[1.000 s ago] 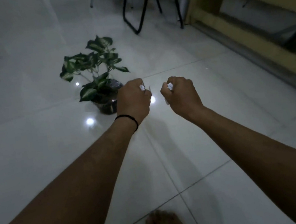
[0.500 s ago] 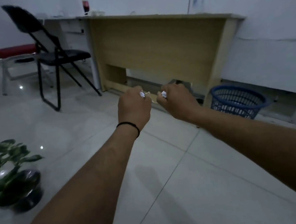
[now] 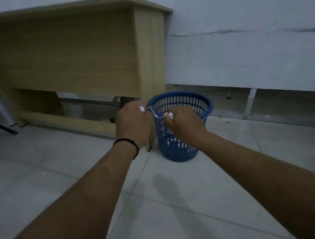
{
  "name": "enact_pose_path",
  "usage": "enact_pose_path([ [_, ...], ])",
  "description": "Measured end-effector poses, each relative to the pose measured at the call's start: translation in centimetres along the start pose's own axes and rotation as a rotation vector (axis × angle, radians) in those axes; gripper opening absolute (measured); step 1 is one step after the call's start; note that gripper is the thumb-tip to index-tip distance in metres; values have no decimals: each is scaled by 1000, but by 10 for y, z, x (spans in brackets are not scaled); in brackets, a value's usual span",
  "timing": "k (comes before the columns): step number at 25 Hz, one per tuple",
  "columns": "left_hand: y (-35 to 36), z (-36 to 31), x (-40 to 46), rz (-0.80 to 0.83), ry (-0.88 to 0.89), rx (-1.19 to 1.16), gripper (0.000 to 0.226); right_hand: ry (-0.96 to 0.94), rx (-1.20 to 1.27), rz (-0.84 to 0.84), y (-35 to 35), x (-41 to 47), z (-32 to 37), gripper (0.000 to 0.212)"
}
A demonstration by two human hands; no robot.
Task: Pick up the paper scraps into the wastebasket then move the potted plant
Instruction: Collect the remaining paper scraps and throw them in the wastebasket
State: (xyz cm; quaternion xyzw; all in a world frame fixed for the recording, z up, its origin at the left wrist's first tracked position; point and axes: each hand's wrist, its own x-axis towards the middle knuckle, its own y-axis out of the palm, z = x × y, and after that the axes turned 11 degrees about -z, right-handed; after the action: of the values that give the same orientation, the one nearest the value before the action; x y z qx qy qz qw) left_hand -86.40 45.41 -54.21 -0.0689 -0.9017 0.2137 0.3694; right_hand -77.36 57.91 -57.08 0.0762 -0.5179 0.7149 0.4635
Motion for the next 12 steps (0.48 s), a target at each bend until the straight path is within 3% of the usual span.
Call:
enact_pose_path([
  [5,103,5,27,53,-75,-11,41,98,26,-36,46,87,-81,26],
  [12,173,23,68,87,-85,12,43,68,-48,-57,90,160,-148,23],
])
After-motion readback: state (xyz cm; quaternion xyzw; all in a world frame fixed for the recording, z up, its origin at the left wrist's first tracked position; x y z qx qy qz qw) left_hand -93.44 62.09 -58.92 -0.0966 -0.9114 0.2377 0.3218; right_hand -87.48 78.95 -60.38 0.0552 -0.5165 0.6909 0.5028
